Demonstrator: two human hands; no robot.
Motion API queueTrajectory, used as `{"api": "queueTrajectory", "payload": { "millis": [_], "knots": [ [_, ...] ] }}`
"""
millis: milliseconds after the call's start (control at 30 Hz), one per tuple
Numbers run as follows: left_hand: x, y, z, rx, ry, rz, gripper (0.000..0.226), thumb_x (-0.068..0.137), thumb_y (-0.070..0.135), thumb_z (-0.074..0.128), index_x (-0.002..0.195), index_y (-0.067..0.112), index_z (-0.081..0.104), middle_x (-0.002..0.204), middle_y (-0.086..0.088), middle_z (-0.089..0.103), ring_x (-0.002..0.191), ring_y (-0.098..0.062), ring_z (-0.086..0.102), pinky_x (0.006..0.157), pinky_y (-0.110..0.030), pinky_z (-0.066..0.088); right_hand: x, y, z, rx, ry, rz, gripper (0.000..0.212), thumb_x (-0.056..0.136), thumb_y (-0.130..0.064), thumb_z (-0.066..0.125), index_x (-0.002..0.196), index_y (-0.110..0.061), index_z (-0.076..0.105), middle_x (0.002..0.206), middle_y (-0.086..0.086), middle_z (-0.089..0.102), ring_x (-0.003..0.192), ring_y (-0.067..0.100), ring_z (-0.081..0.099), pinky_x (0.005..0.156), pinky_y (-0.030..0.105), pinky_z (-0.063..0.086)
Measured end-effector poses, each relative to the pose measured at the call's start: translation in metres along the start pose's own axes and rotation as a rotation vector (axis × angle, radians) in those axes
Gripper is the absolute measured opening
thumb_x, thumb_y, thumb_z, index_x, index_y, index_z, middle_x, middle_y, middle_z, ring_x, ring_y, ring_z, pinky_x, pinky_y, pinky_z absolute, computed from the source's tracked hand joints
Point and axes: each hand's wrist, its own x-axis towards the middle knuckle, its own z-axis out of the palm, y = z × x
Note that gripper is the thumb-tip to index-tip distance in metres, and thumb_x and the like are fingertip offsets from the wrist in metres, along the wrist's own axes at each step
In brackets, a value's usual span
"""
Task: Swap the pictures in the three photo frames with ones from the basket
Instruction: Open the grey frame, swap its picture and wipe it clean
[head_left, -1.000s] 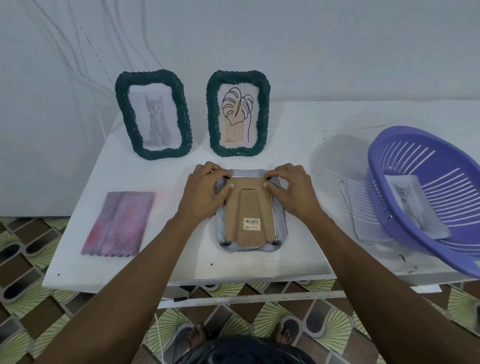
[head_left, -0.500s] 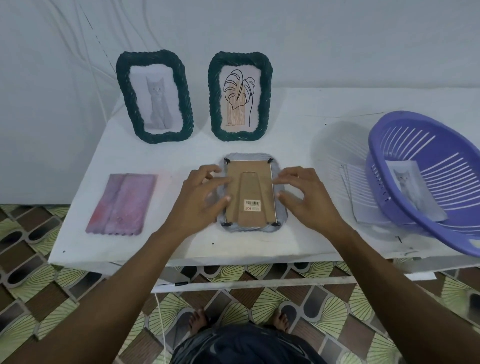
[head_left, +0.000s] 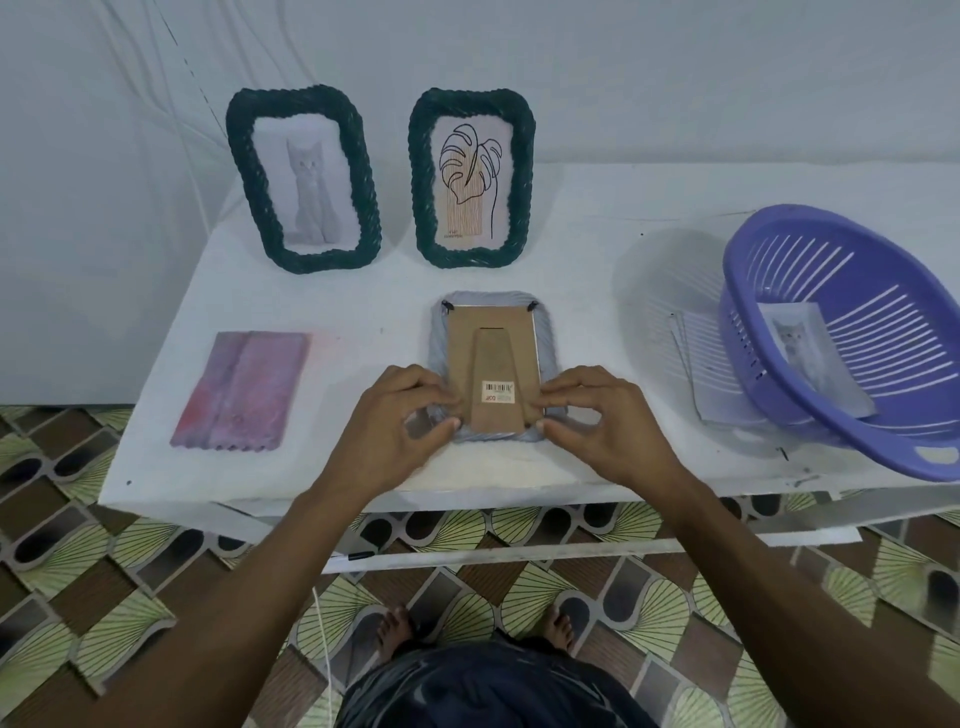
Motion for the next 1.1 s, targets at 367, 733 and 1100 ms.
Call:
{"api": "queueTrajectory", "payload": {
  "millis": [367, 733, 1100],
  "knots": [
    [-0.003, -0.001, -0.003, -0.019, 0.028, -0.052, 0.023, 0.076, 0.014, 0.081, 0.097, 0.02, 0.075, 0.097, 0.012, 0.062, 0.093, -0.008, 0.055, 0.084, -0.017, 0.044, -0.003, -0.013, 0.017, 0.018, 0.1, 0.091, 0.018, 0.074, -0.017, 0.08, 0.091, -0.019, 0.078, 0.095, -0.009, 0.069, 0.093, 0.0, 0.06, 0.084, 0.011, 0.044],
    [-0.012, -0.02, -0.044, 0.191, 0.089, -0.14, 0.034, 0.084, 0.042, 0.058, 0.107, 0.021, 0.071, 0.103, 0.004, 0.061, 0.099, -0.019, 0.054, 0.086, -0.035, 0.042, 0.017, -0.041, 0.051, 0.041, 0.055, 0.042, 0.024, 0.081, -0.035, 0.063, 0.1, -0.024, 0.072, 0.103, -0.011, 0.066, 0.1, 0.009, 0.06, 0.09, 0.044, 0.049],
    [0.046, 0.045, 0.037, 0.624, -0.26, -0.18, 0.064, 0.088, 0.07, 0.035, 0.143, 0.036, 0.037, 0.153, -0.009, 0.022, 0.14, -0.041, 0.013, 0.111, -0.058, 0.015, 0.018, 0.028, 0.001, -0.321, 0.043, 0.12, 0.038, 0.093, -0.021, 0.06, 0.129, -0.011, 0.06, 0.143, 0.015, 0.05, 0.133, 0.03, 0.046, 0.111, 0.045, 0.035]
  ]
}}
